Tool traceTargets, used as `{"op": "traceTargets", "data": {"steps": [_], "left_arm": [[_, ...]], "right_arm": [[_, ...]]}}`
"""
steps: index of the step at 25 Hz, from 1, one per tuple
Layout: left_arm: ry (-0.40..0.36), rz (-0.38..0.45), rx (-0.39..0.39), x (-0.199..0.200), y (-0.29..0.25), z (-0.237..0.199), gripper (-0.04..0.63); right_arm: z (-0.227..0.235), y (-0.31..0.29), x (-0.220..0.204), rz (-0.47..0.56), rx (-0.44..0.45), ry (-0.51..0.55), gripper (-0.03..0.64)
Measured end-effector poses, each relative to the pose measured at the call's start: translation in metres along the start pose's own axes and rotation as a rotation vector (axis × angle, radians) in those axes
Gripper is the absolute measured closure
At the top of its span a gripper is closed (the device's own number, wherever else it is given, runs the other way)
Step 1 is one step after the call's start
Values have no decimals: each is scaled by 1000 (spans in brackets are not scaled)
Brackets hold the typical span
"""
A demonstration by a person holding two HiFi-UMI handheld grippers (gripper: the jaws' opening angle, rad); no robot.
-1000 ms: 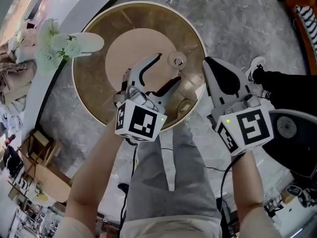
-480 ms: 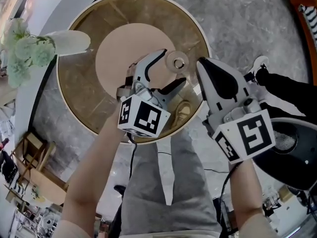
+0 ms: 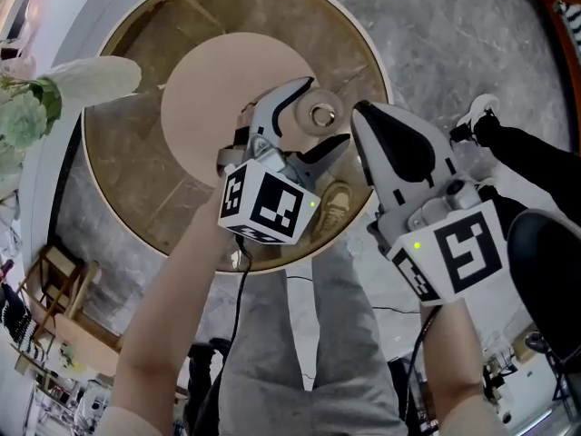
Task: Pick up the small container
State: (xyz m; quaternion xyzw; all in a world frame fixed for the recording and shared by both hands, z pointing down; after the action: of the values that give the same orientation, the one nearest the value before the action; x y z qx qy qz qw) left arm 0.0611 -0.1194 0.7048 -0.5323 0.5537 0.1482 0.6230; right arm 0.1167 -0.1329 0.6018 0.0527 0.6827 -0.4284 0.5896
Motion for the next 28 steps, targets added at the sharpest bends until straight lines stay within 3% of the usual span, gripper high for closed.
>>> {"op": "traceTargets", "data": {"steps": [23, 24, 26, 28], "left_arm": [[21, -28, -29, -12, -34, -8, 235], [19, -29, -31, -12, -34, -8, 236], [16, -32, -36, -11, -35, -7, 238], [13, -32, -39, -10, -35, -7, 239]], "right_arm": [[-7, -26, -33, -24, 118, -22, 606], [-8, -26, -33, -22, 124, -22, 596], [-10, -27, -34, -19, 140, -21, 492], [-13, -28, -34, -21, 153, -13, 467]]}}
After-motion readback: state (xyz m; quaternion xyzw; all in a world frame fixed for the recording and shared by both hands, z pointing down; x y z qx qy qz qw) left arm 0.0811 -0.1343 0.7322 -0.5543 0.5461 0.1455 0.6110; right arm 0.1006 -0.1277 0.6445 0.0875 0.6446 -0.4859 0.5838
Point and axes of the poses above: the fingertips, and each gripper's own axes: y backward along the fingers, z to its right, x out of its top, the point moved 5 cm from there along y, backward along the fingers, and after that the axes turned 12 degrees about y, right-handed, at the moved point
